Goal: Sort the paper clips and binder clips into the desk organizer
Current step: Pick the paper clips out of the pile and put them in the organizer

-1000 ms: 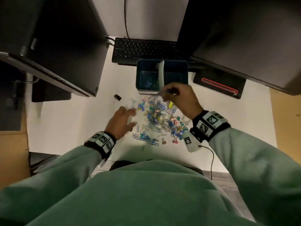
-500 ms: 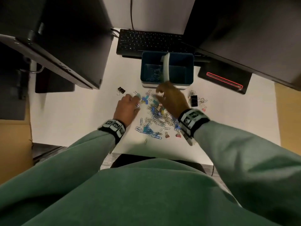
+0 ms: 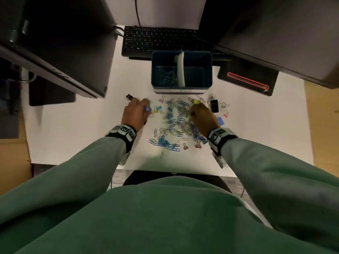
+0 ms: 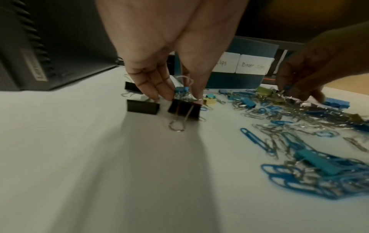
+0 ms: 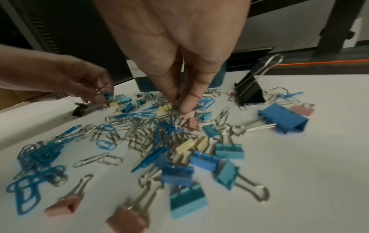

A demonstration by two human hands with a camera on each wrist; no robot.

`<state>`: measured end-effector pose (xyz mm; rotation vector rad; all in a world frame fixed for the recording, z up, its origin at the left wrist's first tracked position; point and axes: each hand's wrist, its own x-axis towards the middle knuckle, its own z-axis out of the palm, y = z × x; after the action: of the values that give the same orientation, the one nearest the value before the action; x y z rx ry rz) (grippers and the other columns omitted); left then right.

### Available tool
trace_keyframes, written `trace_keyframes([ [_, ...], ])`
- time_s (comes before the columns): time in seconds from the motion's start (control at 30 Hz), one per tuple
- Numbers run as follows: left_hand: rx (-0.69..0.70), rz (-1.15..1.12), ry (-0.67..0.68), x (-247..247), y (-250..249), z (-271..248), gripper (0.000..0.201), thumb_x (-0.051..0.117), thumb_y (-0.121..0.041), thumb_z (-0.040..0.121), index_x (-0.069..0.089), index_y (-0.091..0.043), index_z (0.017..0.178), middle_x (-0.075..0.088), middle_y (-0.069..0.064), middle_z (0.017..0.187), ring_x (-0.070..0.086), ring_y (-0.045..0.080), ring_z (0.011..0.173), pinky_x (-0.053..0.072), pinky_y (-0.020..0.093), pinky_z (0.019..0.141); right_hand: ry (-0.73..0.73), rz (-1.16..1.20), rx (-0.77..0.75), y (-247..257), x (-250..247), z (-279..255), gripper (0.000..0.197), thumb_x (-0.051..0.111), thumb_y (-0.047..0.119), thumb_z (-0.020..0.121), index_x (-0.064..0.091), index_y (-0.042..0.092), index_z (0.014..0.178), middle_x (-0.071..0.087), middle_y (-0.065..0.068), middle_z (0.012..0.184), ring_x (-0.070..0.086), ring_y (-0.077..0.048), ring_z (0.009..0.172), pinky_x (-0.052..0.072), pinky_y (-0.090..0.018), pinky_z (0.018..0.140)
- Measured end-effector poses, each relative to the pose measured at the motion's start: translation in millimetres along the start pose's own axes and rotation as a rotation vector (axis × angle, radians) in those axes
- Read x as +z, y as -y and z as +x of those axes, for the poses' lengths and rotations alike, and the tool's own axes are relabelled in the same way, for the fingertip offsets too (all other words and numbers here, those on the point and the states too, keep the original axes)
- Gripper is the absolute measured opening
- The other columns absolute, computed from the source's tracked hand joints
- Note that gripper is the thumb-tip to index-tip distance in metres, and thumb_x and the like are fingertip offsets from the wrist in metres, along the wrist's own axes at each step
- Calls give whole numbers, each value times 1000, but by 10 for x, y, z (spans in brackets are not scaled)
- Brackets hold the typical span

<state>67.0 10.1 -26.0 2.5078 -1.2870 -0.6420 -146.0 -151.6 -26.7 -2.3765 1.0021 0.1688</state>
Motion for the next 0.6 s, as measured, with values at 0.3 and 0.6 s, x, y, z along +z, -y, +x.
trace_keyframes([
  [0.3, 159, 8, 104, 89, -264, -575, 29, 72, -29, 83, 61, -11, 103, 59, 14, 109, 60, 26, 83, 50, 30, 74, 32, -119, -196, 341, 102, -53, 12, 48, 9, 93, 57, 15, 98, 57, -5, 104, 61, -22, 85, 55, -36, 65],
  [0.6, 218, 175, 25, 263, -228, -689, 27, 75, -27, 77, 66, -14, 99, 60, 10, 92, 55, 31, 87, 41, 40, 75, -117, -43, 113, 71, -128, 43, 23, 49, 15, 94, 57, 15, 115, 64, -8, 111, 64, -30, 92, 49, -32, 67],
])
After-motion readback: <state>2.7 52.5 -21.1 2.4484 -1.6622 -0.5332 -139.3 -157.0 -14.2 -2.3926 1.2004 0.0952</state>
